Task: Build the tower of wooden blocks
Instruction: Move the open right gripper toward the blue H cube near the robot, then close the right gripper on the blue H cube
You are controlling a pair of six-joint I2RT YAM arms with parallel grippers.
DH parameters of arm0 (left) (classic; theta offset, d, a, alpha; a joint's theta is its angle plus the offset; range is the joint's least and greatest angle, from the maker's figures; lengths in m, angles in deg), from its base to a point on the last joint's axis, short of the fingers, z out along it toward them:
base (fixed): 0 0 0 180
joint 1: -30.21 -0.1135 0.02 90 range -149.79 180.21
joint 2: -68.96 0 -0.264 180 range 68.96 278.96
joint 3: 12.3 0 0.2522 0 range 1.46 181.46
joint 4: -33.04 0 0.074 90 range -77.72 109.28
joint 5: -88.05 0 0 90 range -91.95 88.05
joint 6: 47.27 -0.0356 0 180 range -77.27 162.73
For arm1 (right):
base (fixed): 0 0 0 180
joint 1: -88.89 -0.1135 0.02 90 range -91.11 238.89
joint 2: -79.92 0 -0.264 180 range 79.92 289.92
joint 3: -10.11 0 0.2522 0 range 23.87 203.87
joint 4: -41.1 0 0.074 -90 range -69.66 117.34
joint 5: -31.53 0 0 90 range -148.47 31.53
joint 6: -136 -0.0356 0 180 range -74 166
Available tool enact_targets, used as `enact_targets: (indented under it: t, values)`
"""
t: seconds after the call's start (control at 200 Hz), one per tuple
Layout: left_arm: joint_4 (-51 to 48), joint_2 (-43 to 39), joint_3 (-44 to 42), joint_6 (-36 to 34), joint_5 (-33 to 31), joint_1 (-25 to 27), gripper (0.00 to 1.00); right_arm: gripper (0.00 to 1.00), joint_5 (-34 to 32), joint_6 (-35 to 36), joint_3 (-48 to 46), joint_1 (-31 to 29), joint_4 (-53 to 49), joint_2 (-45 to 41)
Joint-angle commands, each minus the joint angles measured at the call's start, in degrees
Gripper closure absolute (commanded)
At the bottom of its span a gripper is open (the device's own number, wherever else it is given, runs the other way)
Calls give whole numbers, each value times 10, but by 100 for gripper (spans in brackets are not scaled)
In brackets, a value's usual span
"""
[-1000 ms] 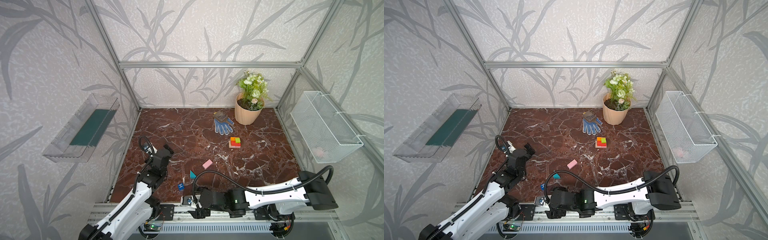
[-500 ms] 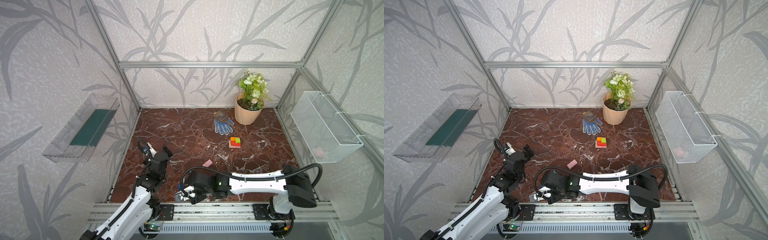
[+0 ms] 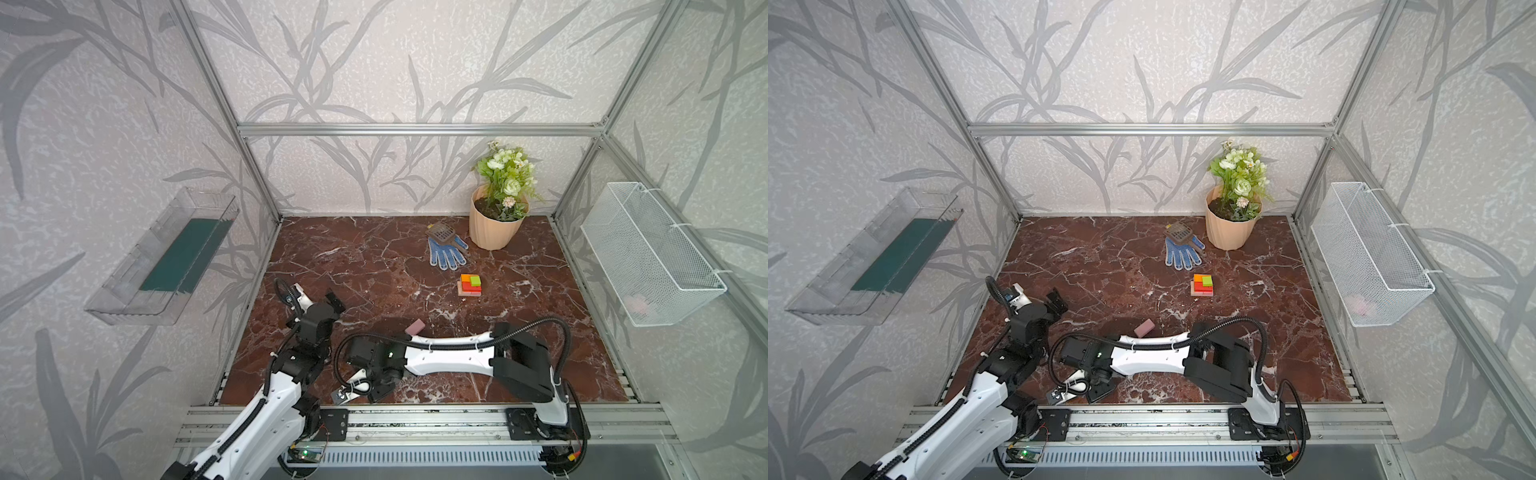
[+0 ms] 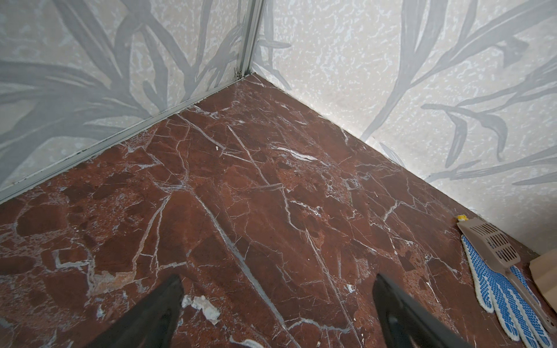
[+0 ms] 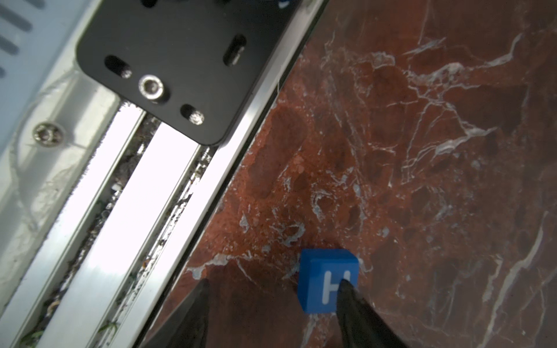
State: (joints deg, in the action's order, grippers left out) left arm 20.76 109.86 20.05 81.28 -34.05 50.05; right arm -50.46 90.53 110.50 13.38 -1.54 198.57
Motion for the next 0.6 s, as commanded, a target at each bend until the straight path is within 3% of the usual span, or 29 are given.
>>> enact_targets:
  t: [0.0, 0.43, 0.595]
  values:
    - [11, -4, -5, 5, 2, -4, 0, 35, 13, 12, 24, 13, -35, 19]
    - [11, -4, -3, 7, 9, -4, 0, 42, 26, 6, 88, 29, -71, 73]
    - [10, -6, -4, 8, 8, -5, 0, 51, 29, 6, 104, 30, -86, 87]
